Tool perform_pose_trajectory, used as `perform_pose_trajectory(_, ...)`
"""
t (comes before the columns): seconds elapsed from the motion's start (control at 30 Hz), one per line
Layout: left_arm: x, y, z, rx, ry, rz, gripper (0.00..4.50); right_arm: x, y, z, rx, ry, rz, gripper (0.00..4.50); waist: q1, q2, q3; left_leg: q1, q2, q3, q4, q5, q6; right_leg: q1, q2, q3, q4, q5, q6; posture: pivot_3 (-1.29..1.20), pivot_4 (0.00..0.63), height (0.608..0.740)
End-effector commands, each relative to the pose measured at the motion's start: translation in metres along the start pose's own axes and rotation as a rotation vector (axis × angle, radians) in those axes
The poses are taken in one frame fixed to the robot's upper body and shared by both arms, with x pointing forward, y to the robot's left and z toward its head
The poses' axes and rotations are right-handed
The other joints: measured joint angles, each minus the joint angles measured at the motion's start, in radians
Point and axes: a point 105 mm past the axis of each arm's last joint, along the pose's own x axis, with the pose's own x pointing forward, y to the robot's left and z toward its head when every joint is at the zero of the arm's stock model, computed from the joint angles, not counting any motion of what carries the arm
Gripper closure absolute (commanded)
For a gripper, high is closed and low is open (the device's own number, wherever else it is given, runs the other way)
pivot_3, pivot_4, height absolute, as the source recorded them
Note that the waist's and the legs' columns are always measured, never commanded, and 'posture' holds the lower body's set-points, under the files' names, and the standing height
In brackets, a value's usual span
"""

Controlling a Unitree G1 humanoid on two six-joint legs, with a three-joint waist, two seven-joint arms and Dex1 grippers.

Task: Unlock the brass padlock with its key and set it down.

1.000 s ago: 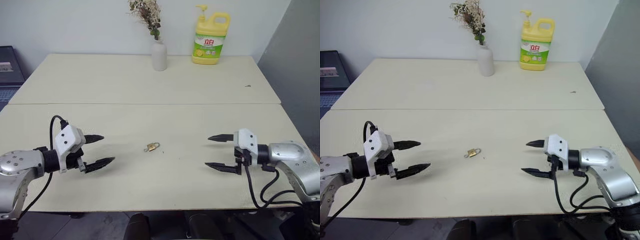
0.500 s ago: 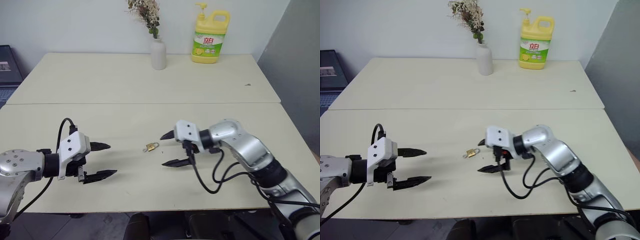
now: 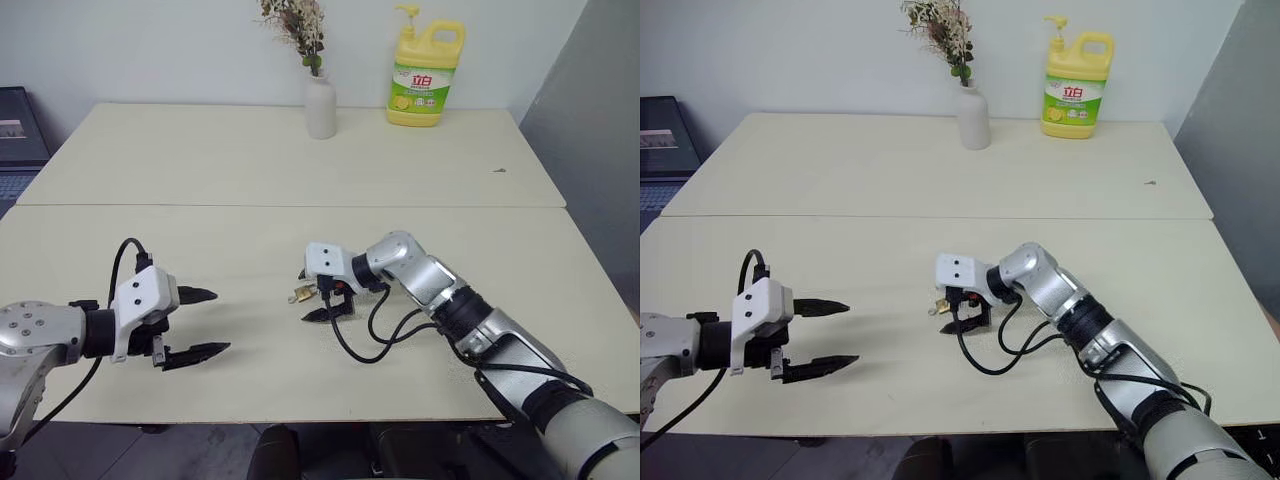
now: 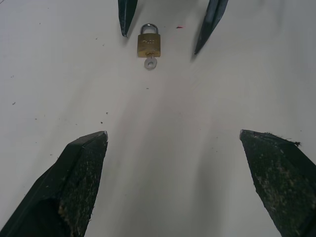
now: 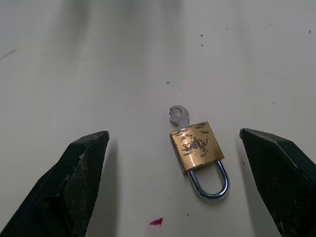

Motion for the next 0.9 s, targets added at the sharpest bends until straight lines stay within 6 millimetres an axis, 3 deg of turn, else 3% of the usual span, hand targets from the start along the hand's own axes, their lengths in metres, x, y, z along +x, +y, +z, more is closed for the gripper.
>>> perform_pose_trajectory(0.03, -0.003, 0.002, 0.007, 0.045, -0.008, 0.021, 0.0, 0.001, -0.009, 0.01, -0.063, -0.001, 0.002, 0.04, -0.001, 0.0, 0.0, 0.0, 0.0, 0.0, 0.0, 0.0, 0.0, 0.0, 0.0, 0.0, 0.0, 0.0, 0.0, 0.0, 0.15, 0.74)
perform_pose_trajectory(0.23, -0.001, 0.003, 0.007, 0.05, -0.011, 0.023, 0.0, 0.007, -0.012, -0.003, -0.046, 0.049, 0.025, 0.04, -0.004, 0.0, 0.0, 0.0, 0.0, 0.0, 0.0, 0.0, 0.0, 0.0, 0.0, 0.0, 0.0, 0.0, 0.0, 0.0, 0.15, 0.74)
perform_pose_trajectory(0.33, 0.0, 0.003, 0.007, 0.052, -0.01, 0.025, 0.0, 0.008, -0.012, -0.006, -0.011, 0.049, 0.035, 0.55, -0.006, 0.0, 0.0, 0.001, 0.0, 0.0, 0.0, 0.0, 0.0, 0.0, 0.0, 0.0, 0.001, 0.0, 0.0, 0.0, 0.15, 0.74)
perform_pose_trajectory(0.6, 0.004, 0.004, 0.006, 0.055, -0.003, 0.014, 0.0, 0.009, -0.009, -0.01, 0.009, 0.058, 0.048, 3.37, -0.01, 0.0, 0.0, 0.001, 0.0, -0.001, 0.0, 0.0, 0.0, 0.0, 0.0, -0.001, 0.002, 0.0, 0.0, 0.0, 0.15, 0.74)
perform_pose_trajectory(0.63, 0.004, 0.004, 0.006, 0.055, -0.003, 0.012, 0.0, 0.009, -0.009, -0.01, 0.011, 0.058, 0.043, 3.57, -0.01, 0.0, 0.0, 0.001, 0.0, -0.001, 0.0, 0.0, 0.0, 0.001, 0.0, -0.001, 0.002, 0.0, 0.0, 0.0, 0.15, 0.74)
perform_pose_trajectory(0.8, 0.008, 0.006, 0.009, 0.037, -0.034, 0.019, 0.0, -0.003, -0.012, -0.007, 0.002, 0.022, -0.023, 3.57, -0.007, 0.0, 0.0, 0.001, 0.0, -0.002, 0.0, 0.0, 0.0, 0.001, 0.0, -0.001, 0.002, 0.0, 0.0, 0.0, 0.15, 0.74)
perform_pose_trajectory(0.9, 0.011, 0.009, 0.017, -0.001, -0.09, 0.029, 0.0, -0.027, -0.01, -0.005, -0.031, -0.037, -0.126, 3.57, 0.003, 0.0, 0.0, 0.0, -0.001, -0.002, 0.001, 0.0, 0.0, 0.0, 0.0, -0.001, 0.002, 0.0, 0.0, 0.0, 0.15, 0.74)
